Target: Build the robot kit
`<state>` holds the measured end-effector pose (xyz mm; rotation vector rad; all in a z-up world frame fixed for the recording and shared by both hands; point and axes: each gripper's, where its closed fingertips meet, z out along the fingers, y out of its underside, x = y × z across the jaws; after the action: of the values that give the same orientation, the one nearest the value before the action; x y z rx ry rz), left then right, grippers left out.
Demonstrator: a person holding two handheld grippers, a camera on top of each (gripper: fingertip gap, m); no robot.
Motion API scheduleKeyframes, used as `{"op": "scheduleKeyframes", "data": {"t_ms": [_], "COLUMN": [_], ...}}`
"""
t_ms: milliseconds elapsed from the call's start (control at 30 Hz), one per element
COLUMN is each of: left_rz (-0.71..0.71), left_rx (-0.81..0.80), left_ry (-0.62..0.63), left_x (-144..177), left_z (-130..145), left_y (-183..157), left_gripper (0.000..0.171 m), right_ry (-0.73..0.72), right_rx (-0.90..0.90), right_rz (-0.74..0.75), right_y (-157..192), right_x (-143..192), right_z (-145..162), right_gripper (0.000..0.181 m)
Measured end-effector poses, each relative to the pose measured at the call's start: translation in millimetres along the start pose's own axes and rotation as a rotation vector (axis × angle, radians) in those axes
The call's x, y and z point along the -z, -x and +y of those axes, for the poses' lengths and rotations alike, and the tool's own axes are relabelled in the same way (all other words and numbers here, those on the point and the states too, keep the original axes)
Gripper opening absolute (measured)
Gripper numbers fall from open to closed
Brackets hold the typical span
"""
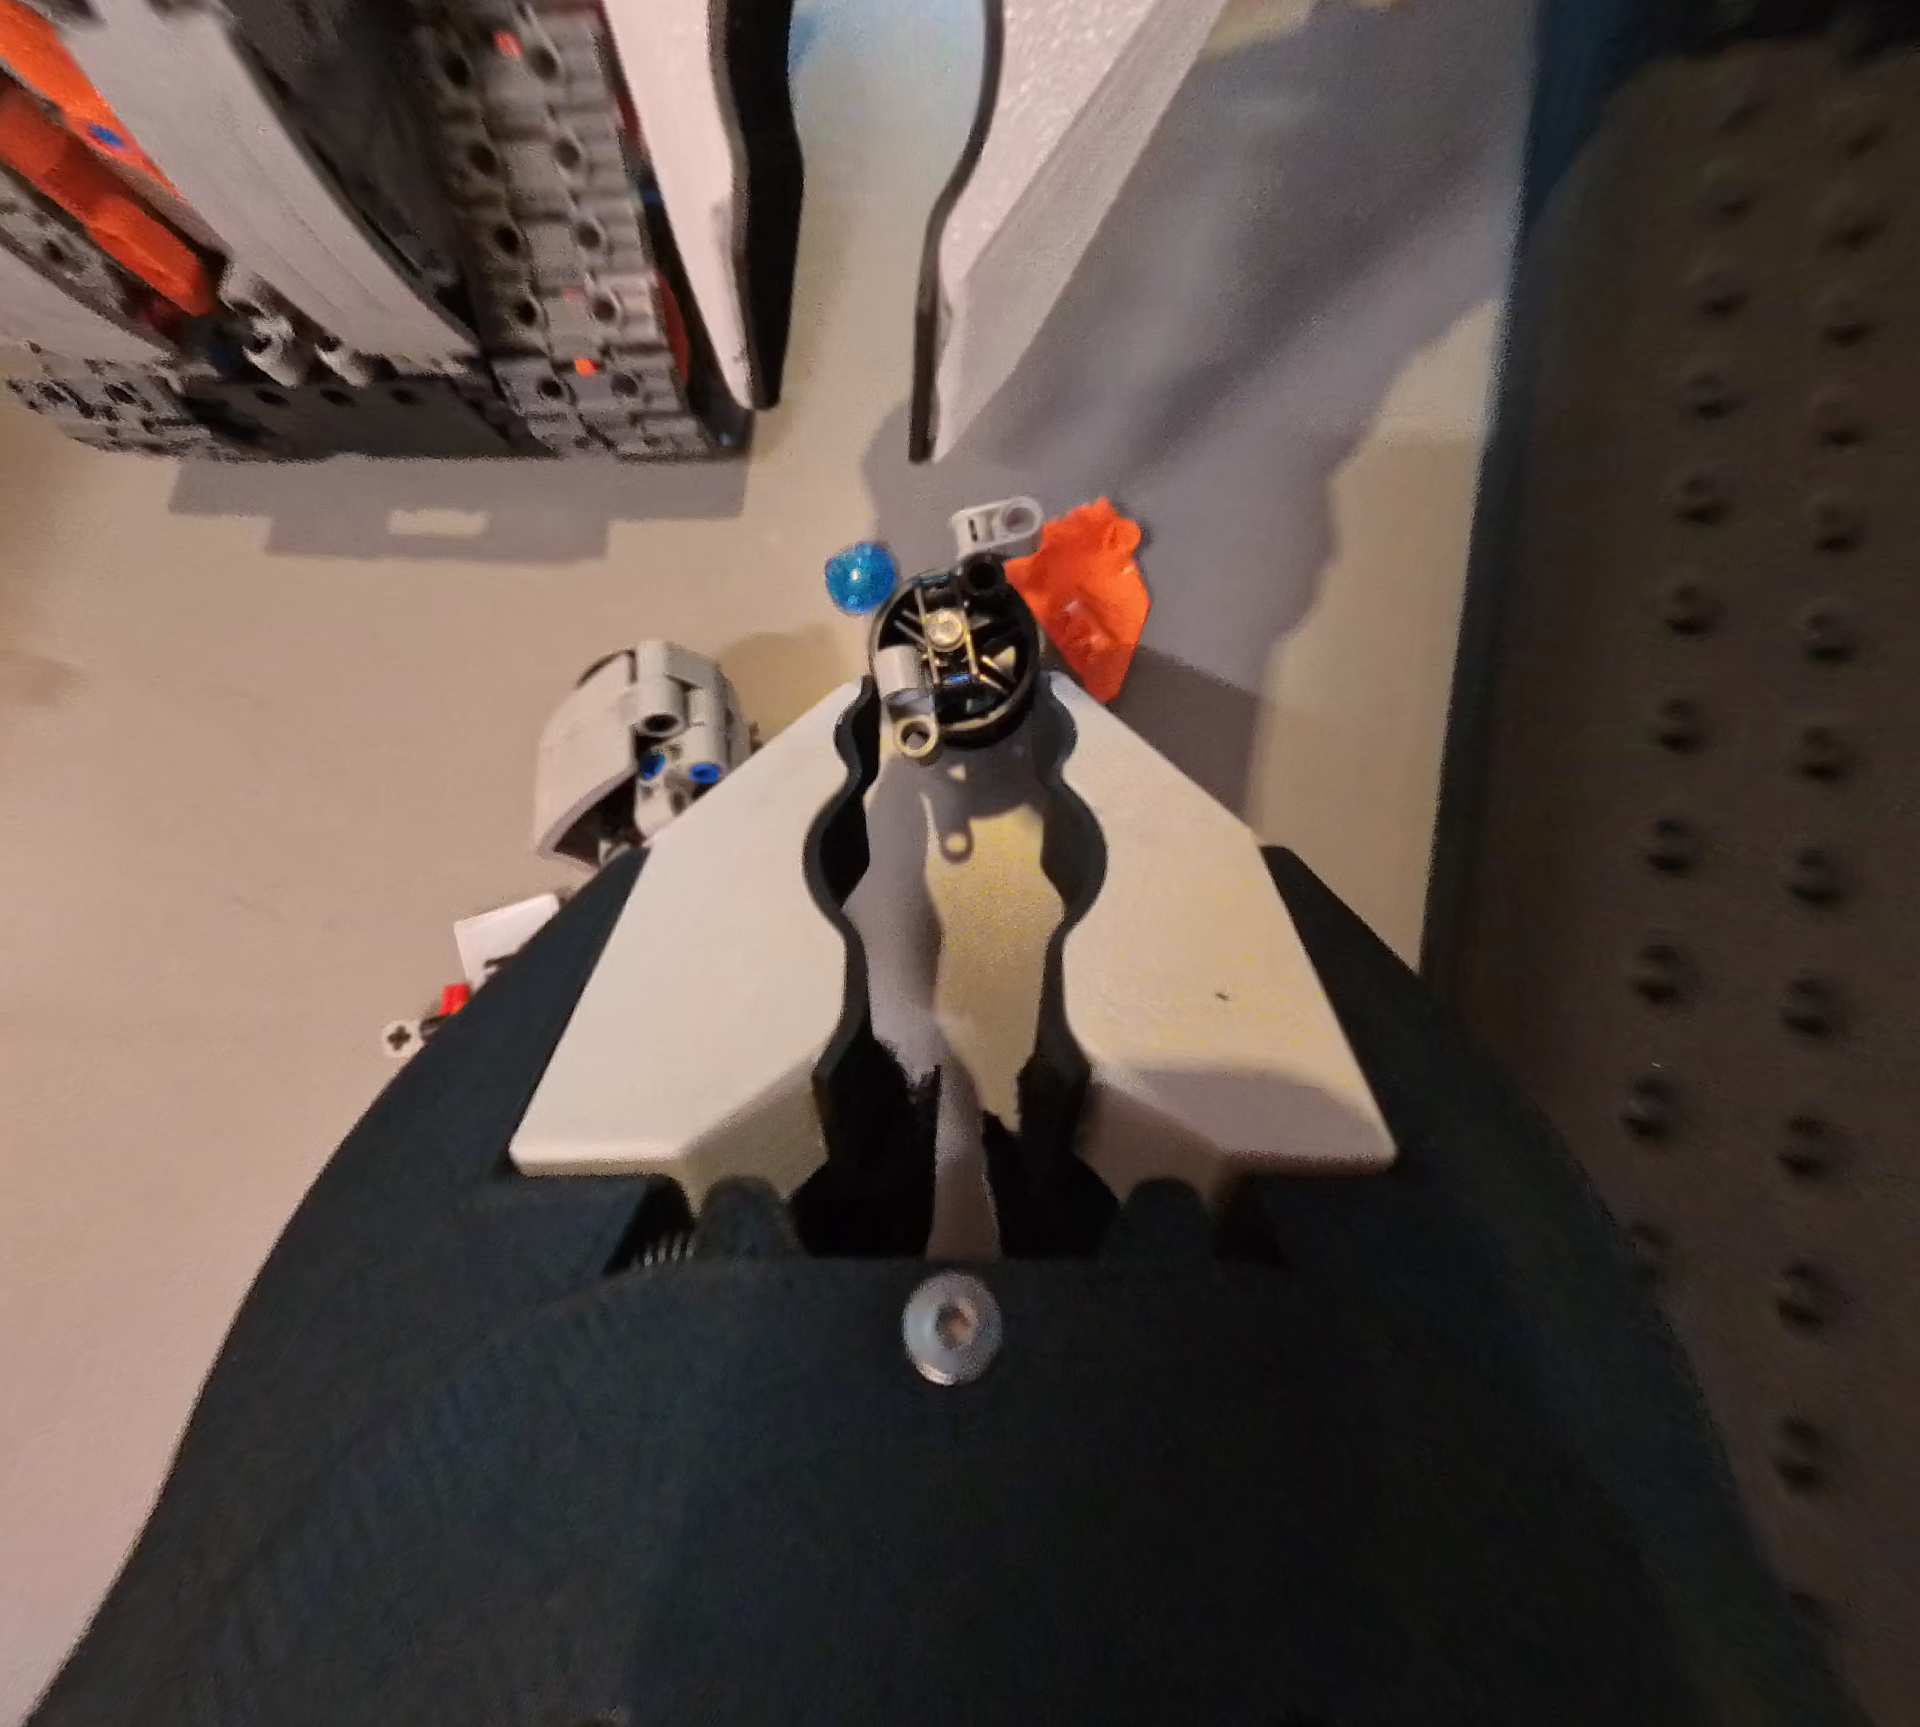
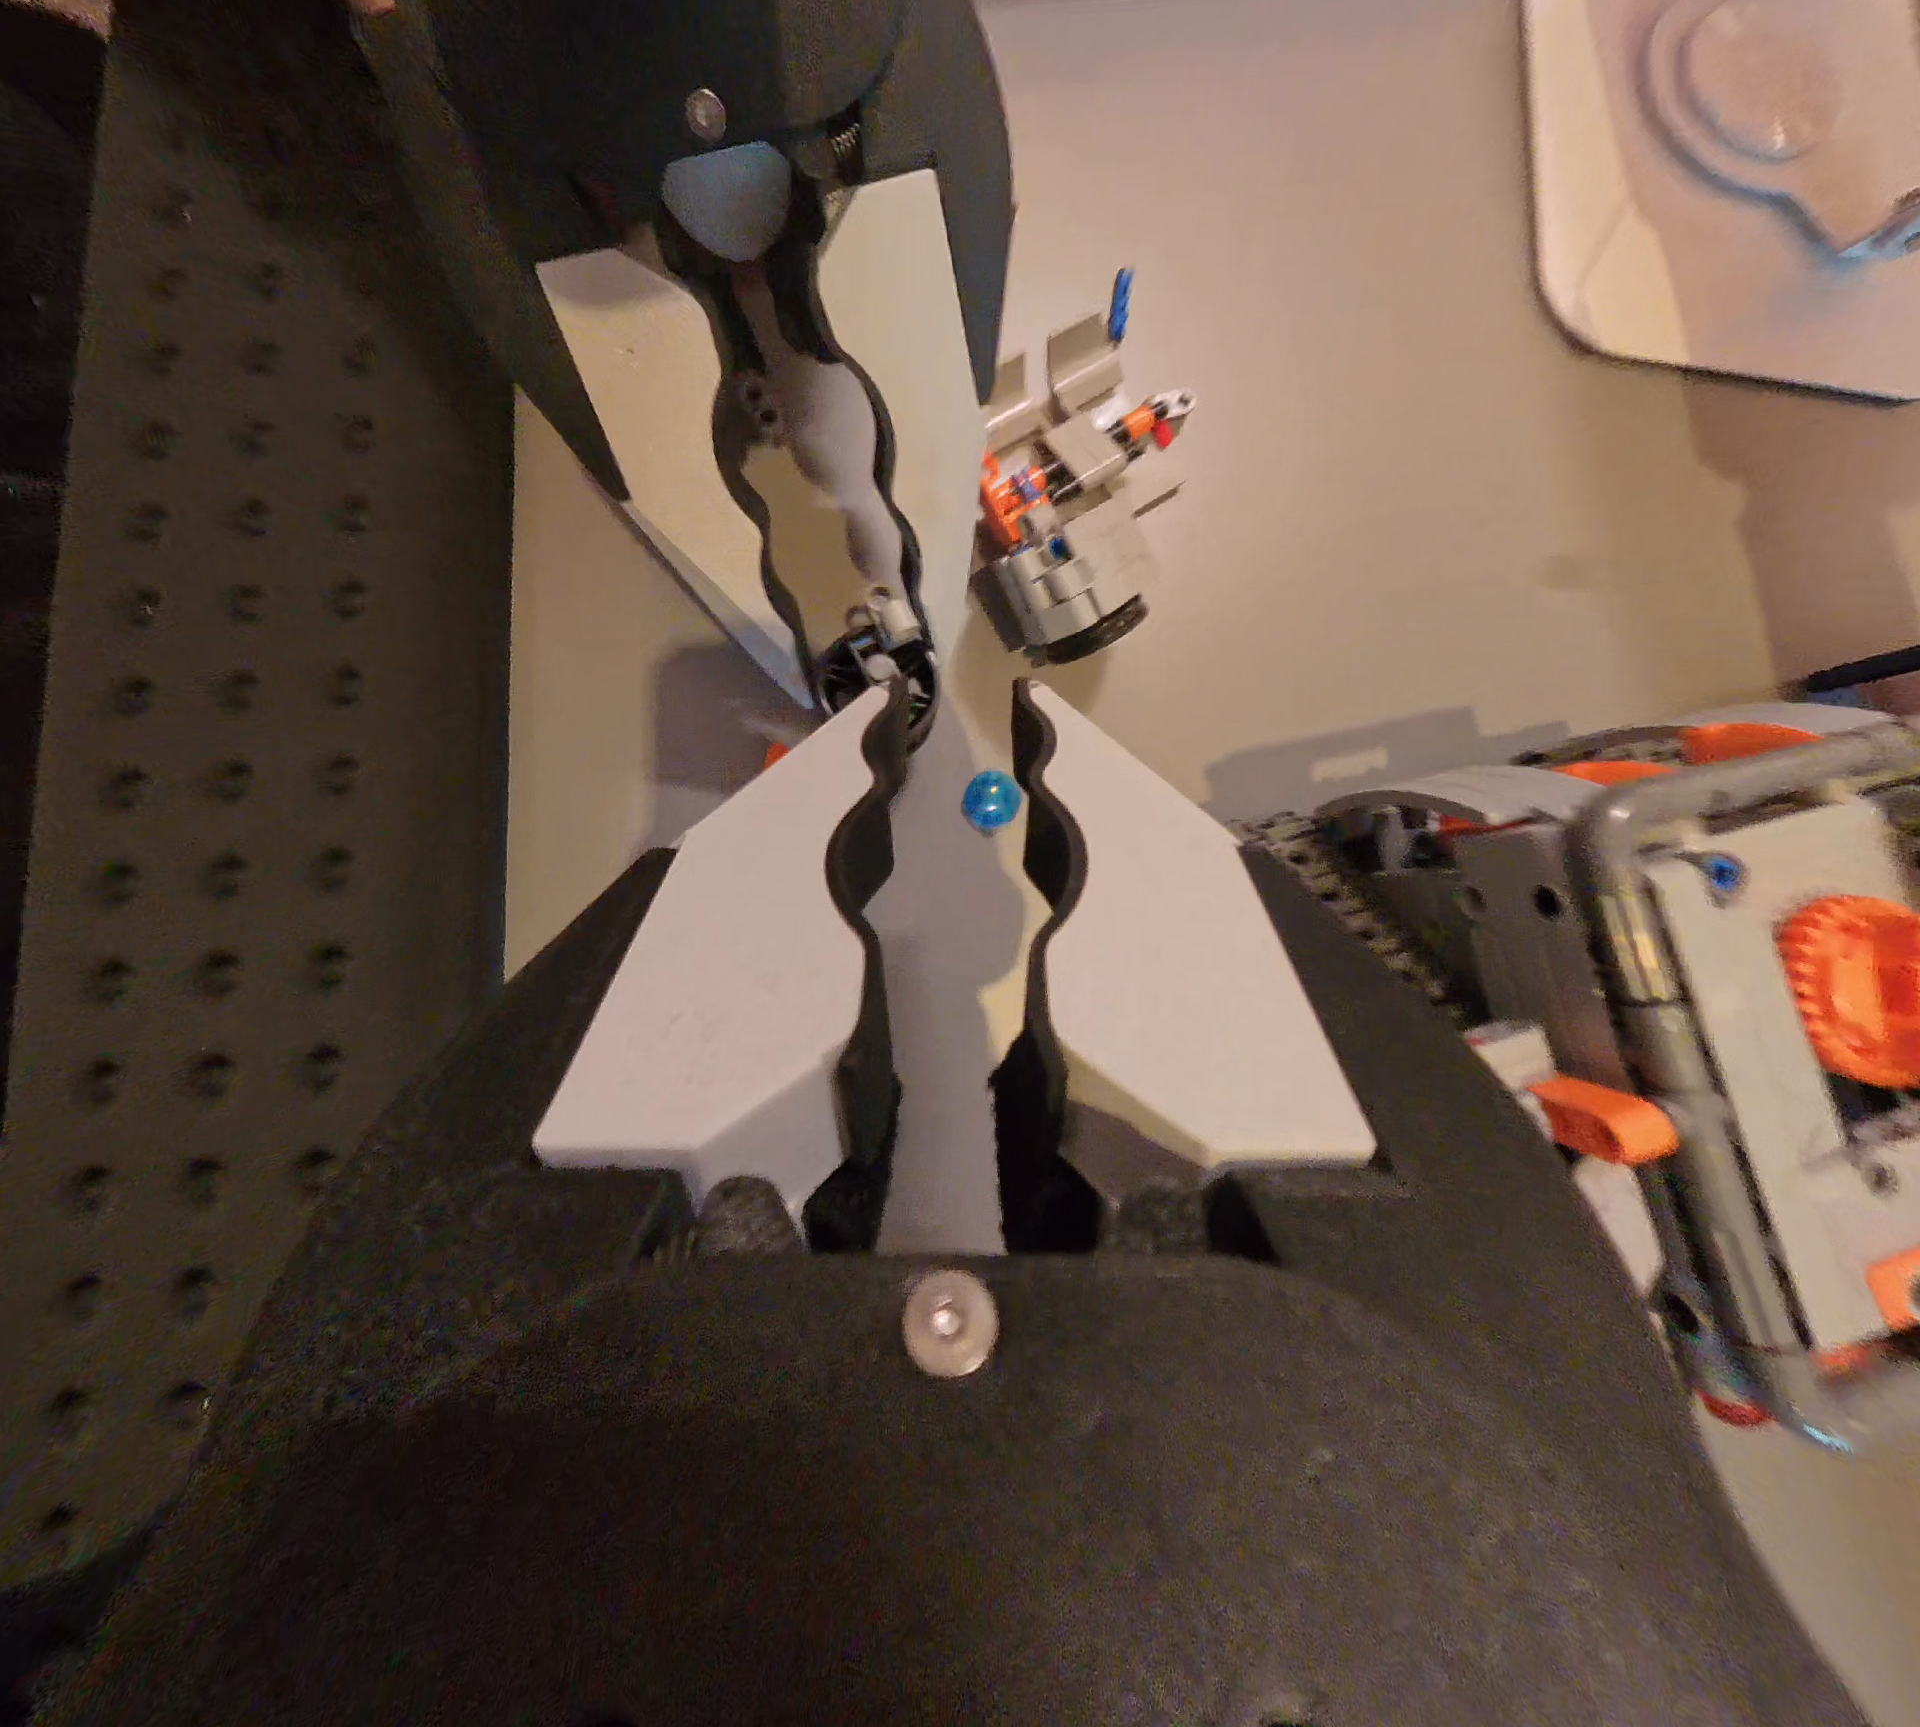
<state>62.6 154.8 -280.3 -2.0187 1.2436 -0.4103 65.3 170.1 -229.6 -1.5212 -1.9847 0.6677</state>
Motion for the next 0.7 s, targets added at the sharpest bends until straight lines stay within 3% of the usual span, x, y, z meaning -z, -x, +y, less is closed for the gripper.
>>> {"op": "scheduleKeyframes", "data": {"t_ms": [100,300,700], "left_rz": [0.057,0.347,0.498], "left_rx": [0.102,0.365,0.462], "left_ry": [-0.167,-0.444,-0.602], "left_x": [22.3,62.9,85.4], "left_z": [-21.7,-54.4,-70.4], "left_y": [4.1,3.9,3.8], "left_gripper": [0.026,0.027,0.026], "right_ry": [-0.104,-0.234,-0.303], "right_rx": [-0.014,0.09,0.115], "right_rz": [0.021,0.065,0.062], "right_y": [-5.5,0.4,8.3], "right_x": [16.3,33.8,26.5], "right_z": [-13.5,-38.5,-56.3], "right_gripper": [0.02,0.039,0.044]}}
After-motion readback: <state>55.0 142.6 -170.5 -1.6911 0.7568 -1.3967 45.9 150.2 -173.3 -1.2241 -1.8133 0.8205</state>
